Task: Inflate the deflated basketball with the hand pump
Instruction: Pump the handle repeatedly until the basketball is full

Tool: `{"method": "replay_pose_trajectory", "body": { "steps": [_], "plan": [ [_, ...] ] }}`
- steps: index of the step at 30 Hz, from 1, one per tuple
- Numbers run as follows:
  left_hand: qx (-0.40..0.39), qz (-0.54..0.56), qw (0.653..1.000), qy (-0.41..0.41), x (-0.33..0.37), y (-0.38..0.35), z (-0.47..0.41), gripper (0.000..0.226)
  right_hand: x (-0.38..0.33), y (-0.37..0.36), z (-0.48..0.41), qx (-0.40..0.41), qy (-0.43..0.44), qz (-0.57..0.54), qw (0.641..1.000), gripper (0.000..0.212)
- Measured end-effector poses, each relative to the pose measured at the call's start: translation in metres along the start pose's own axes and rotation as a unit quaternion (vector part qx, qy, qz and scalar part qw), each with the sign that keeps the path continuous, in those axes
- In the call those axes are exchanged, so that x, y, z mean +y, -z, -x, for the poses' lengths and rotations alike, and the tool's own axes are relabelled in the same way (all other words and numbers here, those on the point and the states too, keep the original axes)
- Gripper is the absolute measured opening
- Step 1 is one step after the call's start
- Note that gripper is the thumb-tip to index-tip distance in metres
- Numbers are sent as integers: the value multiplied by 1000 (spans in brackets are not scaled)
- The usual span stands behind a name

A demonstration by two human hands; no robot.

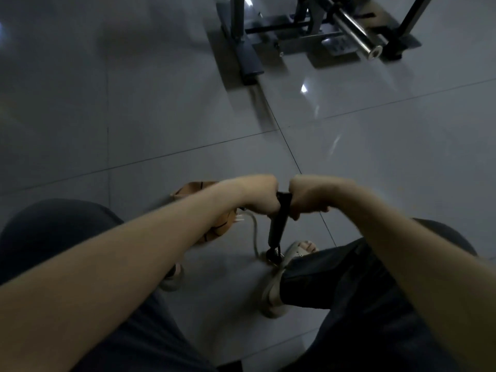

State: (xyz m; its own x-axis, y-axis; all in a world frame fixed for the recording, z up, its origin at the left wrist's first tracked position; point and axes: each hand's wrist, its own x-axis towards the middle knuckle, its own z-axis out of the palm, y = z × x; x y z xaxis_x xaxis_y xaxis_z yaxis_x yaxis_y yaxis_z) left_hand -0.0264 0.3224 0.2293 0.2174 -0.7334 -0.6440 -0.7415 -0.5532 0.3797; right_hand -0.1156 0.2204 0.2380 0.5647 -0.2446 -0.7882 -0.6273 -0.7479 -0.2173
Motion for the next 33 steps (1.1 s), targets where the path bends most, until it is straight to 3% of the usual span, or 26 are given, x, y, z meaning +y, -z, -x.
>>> {"method": "replay_pose_trajectory", "body": {
  "steps": [4,7,13,17,22,28,33],
  "plan": [
    [15,-42,999,4,-15,-66,-19,18,9,-65,-34,21,3,68,997,23],
    [14,-44,999,-1,-24,-95,-27,24,18,-93,-50,32,-1,76,997,19],
    [36,-46,998,-16,-25,-126,-47,19,35,-113,-67,37,-11,93,995,19],
    [25,-60,998,-21,-15,-133,-40,17,38,-118,-60,-8,-29,97,995,24],
    [-71,-75,994,-19,-10,-94,-24,12,21,-93,-42,-69,-9,68,995,15],
    [-18,10,1000,-15,9,31,-9,11,9,33,10,-13,-8,-27,1000,13],
    [21,-15,999,-23,7,0,-13,17,12,-1,-6,9,-18,12,1000,13]
  ]
}}
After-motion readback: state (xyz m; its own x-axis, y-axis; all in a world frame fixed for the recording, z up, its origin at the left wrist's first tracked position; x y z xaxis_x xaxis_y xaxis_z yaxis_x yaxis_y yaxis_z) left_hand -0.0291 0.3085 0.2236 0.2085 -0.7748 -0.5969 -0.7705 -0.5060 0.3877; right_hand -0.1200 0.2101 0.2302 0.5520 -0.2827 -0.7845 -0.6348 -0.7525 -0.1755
